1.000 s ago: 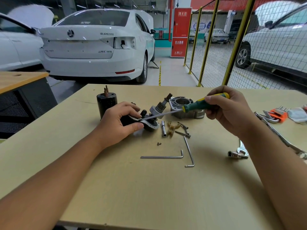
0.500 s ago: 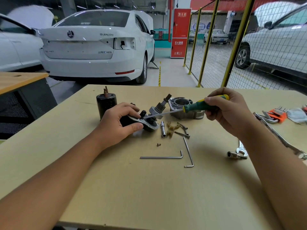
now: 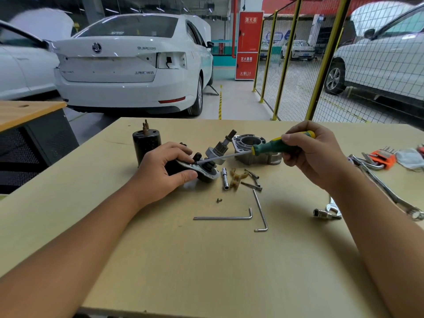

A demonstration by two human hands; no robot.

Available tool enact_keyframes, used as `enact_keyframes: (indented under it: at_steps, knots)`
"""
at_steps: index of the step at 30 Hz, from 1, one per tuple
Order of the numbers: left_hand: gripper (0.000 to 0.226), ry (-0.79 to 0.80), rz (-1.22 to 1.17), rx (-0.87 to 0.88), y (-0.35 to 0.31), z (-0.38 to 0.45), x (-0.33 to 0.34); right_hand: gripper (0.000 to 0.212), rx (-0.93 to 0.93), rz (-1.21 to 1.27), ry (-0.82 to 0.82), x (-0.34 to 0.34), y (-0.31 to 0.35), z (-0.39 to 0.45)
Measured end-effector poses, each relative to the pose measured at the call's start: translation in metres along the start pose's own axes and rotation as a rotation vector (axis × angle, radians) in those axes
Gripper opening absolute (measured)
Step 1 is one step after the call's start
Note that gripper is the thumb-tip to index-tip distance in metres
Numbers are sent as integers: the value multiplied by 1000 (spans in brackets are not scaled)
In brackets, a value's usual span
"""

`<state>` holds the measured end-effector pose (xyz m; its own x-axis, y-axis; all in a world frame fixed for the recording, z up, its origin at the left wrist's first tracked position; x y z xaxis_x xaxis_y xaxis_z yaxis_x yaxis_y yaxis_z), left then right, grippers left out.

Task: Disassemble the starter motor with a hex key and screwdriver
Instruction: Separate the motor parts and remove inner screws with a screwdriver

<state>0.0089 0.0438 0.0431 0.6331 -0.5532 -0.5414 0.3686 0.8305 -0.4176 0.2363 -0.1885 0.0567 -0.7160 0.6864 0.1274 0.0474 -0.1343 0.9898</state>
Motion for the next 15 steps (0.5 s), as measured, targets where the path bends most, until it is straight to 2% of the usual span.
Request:
enact_keyframes:
  at_steps: [15]
  knots:
    - [25,17,16,32,-4,0,0,27,-87,54,63,2,7,-6]
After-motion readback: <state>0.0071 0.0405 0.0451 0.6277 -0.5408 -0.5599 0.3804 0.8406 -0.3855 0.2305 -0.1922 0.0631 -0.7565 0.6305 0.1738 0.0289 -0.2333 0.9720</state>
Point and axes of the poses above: each hand's wrist, its own z-axis towards the middle knuckle, its own x-axis out of the palm, y = z × x, the point moved 9 cm from there along z, towards the middle knuckle, and after that the axes turned 14 degrees about x, right-handed, at the moved point
